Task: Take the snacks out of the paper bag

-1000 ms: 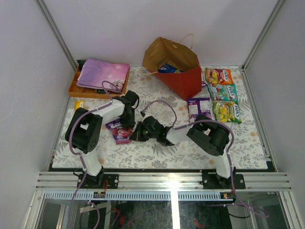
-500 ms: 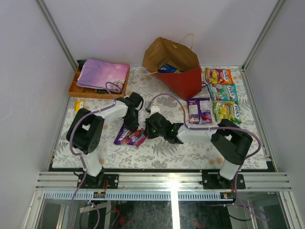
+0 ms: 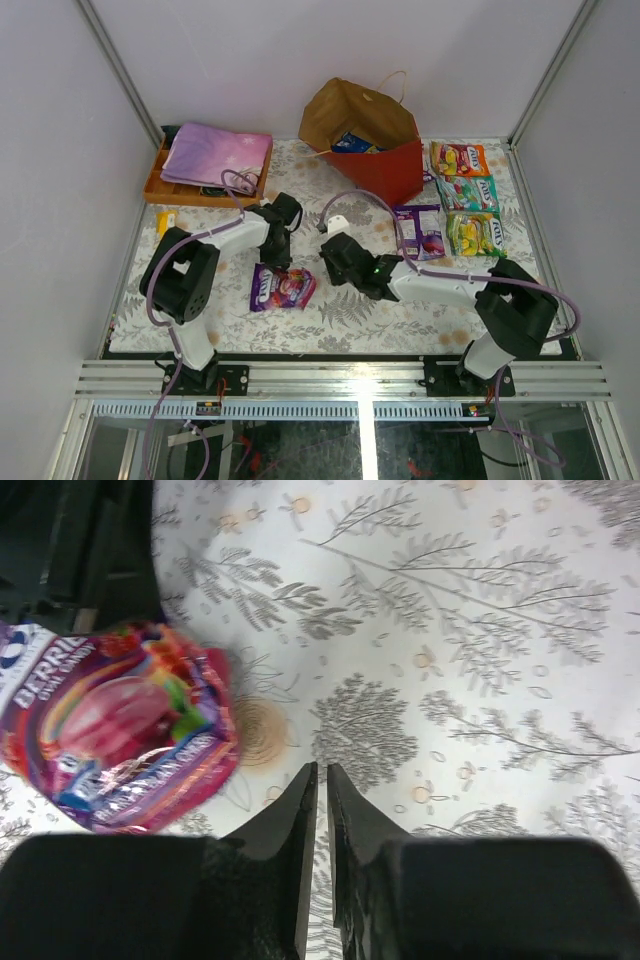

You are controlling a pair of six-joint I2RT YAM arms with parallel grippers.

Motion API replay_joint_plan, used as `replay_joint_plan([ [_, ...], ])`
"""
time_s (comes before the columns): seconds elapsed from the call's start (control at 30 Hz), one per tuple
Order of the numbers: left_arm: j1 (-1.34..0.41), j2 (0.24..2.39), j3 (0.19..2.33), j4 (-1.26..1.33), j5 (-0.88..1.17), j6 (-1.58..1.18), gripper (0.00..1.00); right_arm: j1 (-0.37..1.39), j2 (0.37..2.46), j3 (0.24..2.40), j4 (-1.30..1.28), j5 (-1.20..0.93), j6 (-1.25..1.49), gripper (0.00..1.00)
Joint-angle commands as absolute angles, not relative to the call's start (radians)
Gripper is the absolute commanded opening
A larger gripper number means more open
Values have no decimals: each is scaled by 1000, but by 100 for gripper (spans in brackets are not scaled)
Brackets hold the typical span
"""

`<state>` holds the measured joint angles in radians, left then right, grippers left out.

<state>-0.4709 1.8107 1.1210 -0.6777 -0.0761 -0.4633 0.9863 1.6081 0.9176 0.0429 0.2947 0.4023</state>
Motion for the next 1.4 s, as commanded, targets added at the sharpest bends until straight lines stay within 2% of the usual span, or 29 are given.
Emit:
replay_joint_plan([
  [0.0,-443,1893,1030,-770,-290,-416,24,934,1531,902,-9,333,374,15],
  [0.13,-446,1877,1032,-771,-301,-418,24,864,1480,854,45,213,404,19],
  [0.3,-446,1831,1056,-761,-278,-428,24,864,1540,896,155,-30,414,42],
  [0.47,-449,1820,1043,-748,-252,-433,24,863,1699,960,361,-272,507,58],
  [0.67,-451,1807,1030,-742,-250,-430,24,855,1878,1049,478,-389,653,65],
  [0.97,-453,1794,1029,-740,-241,-426,24,824,2019,1047,585,-469,803,65],
  [1.07,-453,1793,1028,-740,-242,-426,24,824,2044,1044,635,-524,853,57],
  [1.27,-453,1795,1024,-741,-251,-426,24,807,2011,1001,693,-542,909,12],
  [1.37,-453,1794,1025,-742,-254,-423,24,774,1972,956,720,-546,921,0],
])
